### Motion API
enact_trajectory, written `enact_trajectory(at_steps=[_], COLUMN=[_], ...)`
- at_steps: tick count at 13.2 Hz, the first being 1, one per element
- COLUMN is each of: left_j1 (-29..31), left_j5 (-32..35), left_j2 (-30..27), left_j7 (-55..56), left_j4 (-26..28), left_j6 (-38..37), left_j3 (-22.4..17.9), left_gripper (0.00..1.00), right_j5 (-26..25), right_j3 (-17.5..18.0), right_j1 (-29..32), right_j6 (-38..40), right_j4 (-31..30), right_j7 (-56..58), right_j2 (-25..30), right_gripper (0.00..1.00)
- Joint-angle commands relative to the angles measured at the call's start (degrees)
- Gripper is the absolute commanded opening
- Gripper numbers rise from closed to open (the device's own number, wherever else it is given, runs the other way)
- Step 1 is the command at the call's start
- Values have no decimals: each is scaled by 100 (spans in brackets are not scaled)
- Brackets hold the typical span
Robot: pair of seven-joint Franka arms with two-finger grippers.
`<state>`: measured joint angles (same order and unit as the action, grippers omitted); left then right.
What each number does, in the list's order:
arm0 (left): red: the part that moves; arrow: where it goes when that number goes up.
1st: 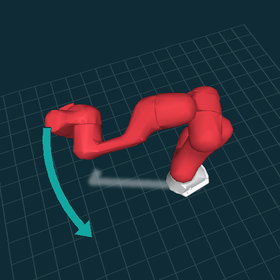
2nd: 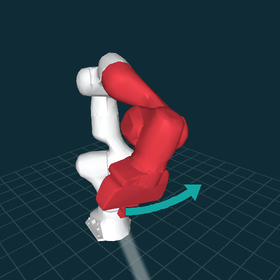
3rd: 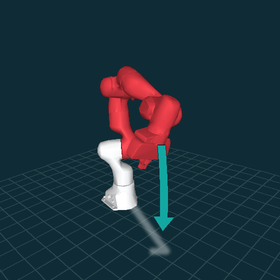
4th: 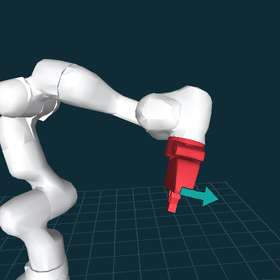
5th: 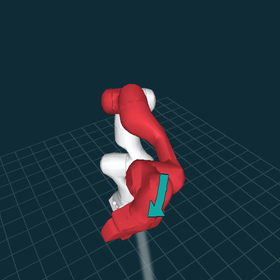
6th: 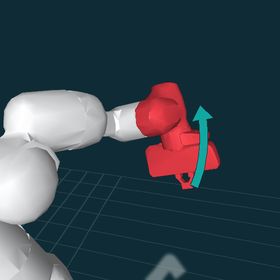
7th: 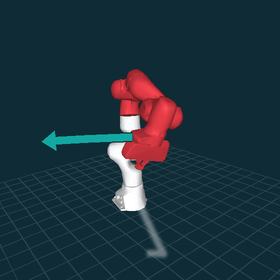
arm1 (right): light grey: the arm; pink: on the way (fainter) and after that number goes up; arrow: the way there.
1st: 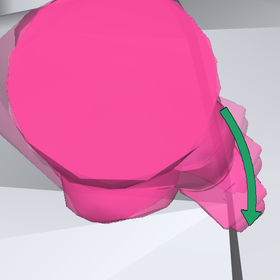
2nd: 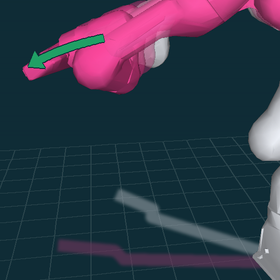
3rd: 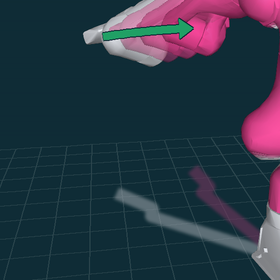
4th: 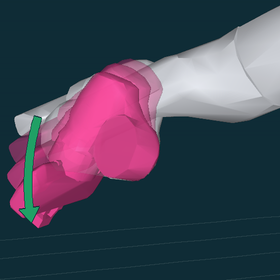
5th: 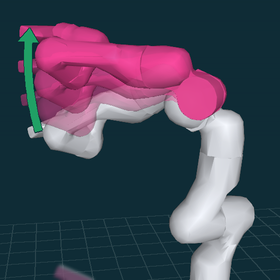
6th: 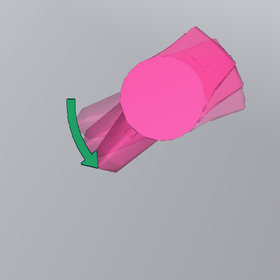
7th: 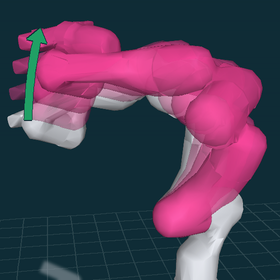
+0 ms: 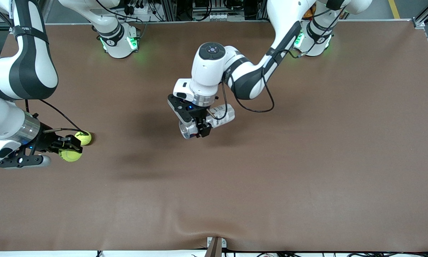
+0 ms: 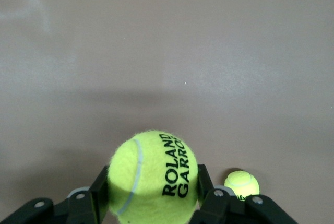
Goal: Insert tennis ball vertically with right arm
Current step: 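Lift the can with the left gripper and tilt it upright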
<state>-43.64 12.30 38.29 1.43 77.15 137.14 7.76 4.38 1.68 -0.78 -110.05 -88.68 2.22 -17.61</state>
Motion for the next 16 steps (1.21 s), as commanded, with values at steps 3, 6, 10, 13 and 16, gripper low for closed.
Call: enact_trajectory(at_steps=[3, 6, 10, 13, 16], left_j1=[-347, -575, -847, -945, -1015], left_j5=[974, 1292, 2764, 3742, 4559], left_j2=[-58, -93, -76, -58, -58], left_j7=[1691, 2491, 4623, 5909, 7156], left_j4=[64, 55, 81, 90, 99], left_j6=[138, 199, 199, 199, 191], left_j3=[-90, -99, -81, -81, -81], left_gripper=[77, 77, 77, 77, 77], right_j5=[80, 80, 80, 80, 80], right_j3=[8, 8, 8, 8, 8], right_j1=[16, 16, 16, 16, 16], right_j6=[54, 45, 45, 45, 45], right_j4=[-97, -97, -97, -97, -97], right_j7=[32, 32, 32, 32, 41], right_j2=[152, 152, 152, 152, 152], right_gripper=[37, 37, 37, 37, 37])
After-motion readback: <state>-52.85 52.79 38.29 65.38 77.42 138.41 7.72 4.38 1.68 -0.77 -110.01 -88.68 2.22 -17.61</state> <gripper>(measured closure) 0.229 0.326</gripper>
